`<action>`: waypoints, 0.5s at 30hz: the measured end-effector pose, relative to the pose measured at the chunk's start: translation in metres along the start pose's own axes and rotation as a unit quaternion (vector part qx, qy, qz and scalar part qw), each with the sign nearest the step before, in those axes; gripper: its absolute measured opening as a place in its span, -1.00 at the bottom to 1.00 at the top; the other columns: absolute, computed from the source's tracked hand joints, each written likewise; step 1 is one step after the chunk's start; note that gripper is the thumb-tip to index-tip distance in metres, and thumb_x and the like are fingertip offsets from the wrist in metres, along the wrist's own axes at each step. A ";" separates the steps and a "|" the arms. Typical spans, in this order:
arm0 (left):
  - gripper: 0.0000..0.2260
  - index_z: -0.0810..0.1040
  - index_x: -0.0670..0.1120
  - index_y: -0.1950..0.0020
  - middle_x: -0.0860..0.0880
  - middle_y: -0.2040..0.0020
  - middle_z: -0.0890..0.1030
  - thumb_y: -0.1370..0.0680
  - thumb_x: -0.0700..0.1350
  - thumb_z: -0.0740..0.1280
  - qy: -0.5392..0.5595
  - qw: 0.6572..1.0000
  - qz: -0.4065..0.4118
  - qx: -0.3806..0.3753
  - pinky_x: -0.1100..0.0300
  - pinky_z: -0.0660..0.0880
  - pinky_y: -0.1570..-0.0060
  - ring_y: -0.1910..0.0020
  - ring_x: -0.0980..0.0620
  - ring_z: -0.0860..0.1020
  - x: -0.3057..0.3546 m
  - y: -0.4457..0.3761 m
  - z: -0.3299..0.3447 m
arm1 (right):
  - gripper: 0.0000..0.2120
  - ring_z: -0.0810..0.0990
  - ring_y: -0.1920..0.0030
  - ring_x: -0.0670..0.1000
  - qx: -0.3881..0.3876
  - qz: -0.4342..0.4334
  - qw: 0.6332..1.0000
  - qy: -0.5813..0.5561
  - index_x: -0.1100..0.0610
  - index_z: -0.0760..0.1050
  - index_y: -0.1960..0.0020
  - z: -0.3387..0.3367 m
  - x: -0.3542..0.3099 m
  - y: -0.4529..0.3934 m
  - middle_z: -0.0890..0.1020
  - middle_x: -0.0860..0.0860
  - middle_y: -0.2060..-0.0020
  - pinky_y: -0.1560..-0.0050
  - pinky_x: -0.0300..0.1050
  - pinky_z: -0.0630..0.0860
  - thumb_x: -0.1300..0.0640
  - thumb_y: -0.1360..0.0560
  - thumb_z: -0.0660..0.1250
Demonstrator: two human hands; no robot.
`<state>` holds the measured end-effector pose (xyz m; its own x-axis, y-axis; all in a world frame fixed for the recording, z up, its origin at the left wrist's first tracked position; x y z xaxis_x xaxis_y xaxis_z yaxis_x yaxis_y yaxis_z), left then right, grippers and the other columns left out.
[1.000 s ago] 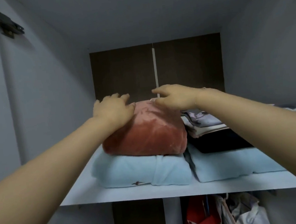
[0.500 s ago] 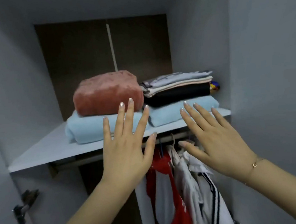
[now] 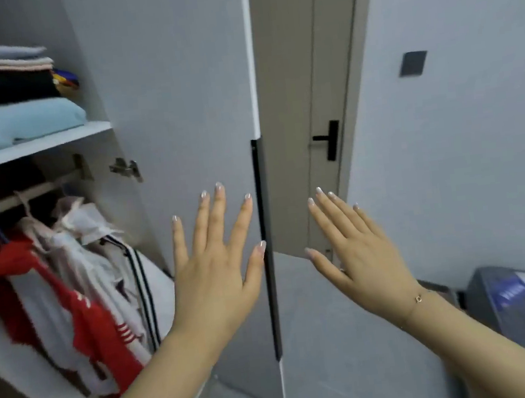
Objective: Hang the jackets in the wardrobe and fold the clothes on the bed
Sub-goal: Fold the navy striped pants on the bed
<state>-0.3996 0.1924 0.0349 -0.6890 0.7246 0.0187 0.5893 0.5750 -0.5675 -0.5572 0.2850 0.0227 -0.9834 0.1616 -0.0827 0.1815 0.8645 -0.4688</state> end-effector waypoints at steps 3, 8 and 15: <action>-0.44 -0.06 0.08 -0.61 -0.05 -0.62 -0.12 -0.63 0.19 -0.10 0.058 0.995 0.070 -0.028 -0.24 -0.03 -0.51 -0.59 -0.03 -0.13 0.084 -0.006 0.032 | -0.36 -0.14 -0.57 -0.08 -0.002 0.076 0.997 0.025 0.03 -0.11 -0.59 -0.014 0.069 0.055 -0.07 -0.06 -0.58 -0.56 -0.03 -0.10 -0.25 -0.61 -0.17; -0.44 -0.05 0.08 -0.61 -0.04 -0.62 -0.13 -0.62 0.19 -0.11 0.139 0.972 0.175 -0.075 -0.24 -0.02 -0.51 -0.59 -0.02 -0.14 0.235 -0.018 0.084 | -0.36 -0.11 -0.57 -0.07 0.011 0.218 0.975 0.050 0.02 -0.10 -0.59 -0.039 0.186 0.151 -0.06 -0.05 -0.58 -0.56 -0.02 -0.07 -0.26 -0.61 -0.15; -0.45 -0.10 0.13 -0.59 -0.02 -0.61 -0.14 -0.60 0.20 -0.14 0.224 0.922 0.287 -0.132 -0.17 -0.13 -0.53 -0.59 0.02 -0.17 0.466 -0.037 0.156 | -0.40 0.02 -0.57 0.00 0.020 0.357 0.931 0.074 0.10 0.07 -0.58 -0.065 0.354 0.288 0.07 0.02 -0.57 -0.55 0.01 0.03 -0.12 -0.63 0.12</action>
<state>-0.8079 0.4498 -0.0638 -0.0233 0.9886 0.1489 0.9256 0.0776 -0.3704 -0.8526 0.6220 -0.0841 -0.5998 0.7550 -0.2649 0.7858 0.4933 -0.3731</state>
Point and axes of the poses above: each hand's wrist, its own y-axis away from the middle knuckle, its own z-axis out of the palm, x = y × z, the point moved 8 cm from there along -y, towards the middle knuckle
